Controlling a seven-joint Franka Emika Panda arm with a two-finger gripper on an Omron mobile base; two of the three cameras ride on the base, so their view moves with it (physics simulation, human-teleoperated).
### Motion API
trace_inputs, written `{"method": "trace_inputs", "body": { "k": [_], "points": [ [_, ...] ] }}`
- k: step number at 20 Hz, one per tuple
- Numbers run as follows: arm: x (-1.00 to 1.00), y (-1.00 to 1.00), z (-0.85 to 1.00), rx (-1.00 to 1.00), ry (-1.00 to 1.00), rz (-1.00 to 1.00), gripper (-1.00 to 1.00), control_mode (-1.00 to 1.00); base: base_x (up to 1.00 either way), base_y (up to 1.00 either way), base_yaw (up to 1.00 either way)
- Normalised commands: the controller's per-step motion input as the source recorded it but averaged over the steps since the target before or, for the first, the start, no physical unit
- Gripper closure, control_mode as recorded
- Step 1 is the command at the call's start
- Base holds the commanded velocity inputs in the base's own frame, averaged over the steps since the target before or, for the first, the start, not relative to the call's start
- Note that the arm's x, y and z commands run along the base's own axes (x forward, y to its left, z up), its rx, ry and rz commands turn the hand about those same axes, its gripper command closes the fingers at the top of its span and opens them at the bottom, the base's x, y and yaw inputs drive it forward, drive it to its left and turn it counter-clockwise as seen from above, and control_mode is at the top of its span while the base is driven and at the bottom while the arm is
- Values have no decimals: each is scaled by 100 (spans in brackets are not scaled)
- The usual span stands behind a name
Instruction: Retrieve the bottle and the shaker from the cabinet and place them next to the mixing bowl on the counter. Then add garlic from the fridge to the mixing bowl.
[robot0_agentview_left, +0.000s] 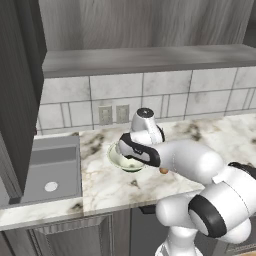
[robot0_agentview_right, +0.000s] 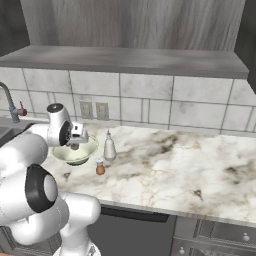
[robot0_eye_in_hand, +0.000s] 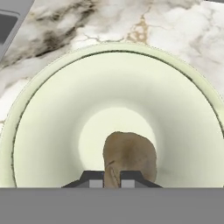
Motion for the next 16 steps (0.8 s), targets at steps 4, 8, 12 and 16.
{"method": "trace_inputs", "body": {
  "k": [4,8,12,16],
  "points": [
    [13,0,-20,0,0,0,100,-100,0,0,0],
    [0,0,-22,0,0,0,100,-100,0,0,0],
    [0,0,-24,0,0,0,100,-100,0,0,0],
    [2,0,-22,0,0,0,100,-100,0,0,0]
  ]
}}
